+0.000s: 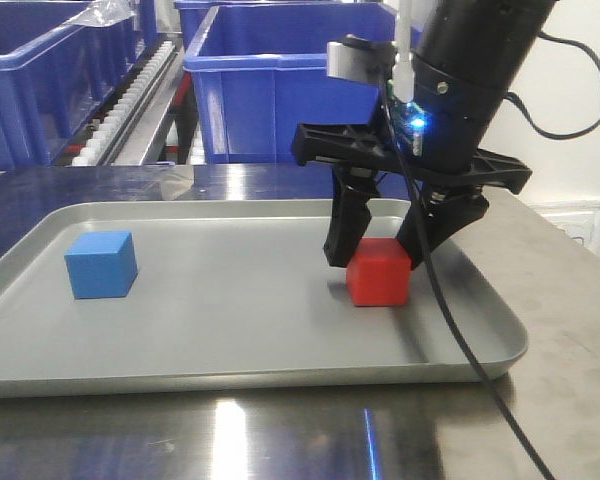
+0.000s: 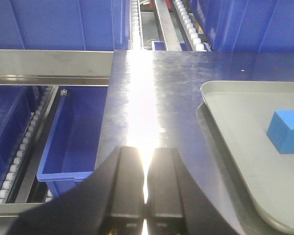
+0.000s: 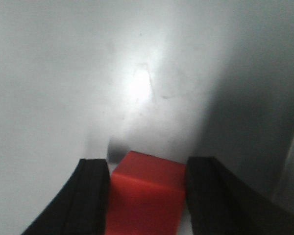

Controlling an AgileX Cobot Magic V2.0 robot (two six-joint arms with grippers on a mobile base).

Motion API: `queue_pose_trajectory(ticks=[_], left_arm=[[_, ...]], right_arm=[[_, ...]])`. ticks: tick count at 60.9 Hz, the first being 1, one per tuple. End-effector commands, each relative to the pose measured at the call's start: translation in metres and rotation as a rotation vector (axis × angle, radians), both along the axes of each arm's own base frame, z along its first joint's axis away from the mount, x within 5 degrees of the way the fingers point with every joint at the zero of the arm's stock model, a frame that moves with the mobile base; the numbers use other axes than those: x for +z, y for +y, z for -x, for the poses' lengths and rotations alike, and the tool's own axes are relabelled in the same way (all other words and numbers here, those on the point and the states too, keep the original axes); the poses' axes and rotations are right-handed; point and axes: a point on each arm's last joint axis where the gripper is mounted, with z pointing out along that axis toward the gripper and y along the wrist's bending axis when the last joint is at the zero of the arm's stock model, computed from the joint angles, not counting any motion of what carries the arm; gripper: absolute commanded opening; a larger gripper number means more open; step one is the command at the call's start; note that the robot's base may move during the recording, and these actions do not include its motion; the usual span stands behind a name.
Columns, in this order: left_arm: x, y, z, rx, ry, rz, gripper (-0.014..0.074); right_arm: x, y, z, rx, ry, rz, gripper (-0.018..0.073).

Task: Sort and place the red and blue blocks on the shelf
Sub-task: 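Lower the open right gripper around the red cube and close it, then lift the red cube off the tray with the right gripper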

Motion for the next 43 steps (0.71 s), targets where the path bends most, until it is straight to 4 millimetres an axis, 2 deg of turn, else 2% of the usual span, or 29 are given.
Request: queue_pose_trajectory(ticks=[1,22,43], left_arm=[[0.0001,0.0008,-0.0009,0.01,-0.073,0.014,0.0122],[0.0001,0.0008,-0.0009,0.01,-0.073,0.014,0.0122],[0.0001,0.0008,-0.0009,0.01,-0.073,0.014,0.0122]], right_arm=[[0.0277,0.0007,-0.0023,-0.002,-0.092,-0.05,0.0153],[0.0353,-0.0004,-0.0008,-0.004,-0.118,-0.065,0.0097],[0.0359,-0.0004,-0.0008,-0.005,-0.121,-0.066,0.0097]])
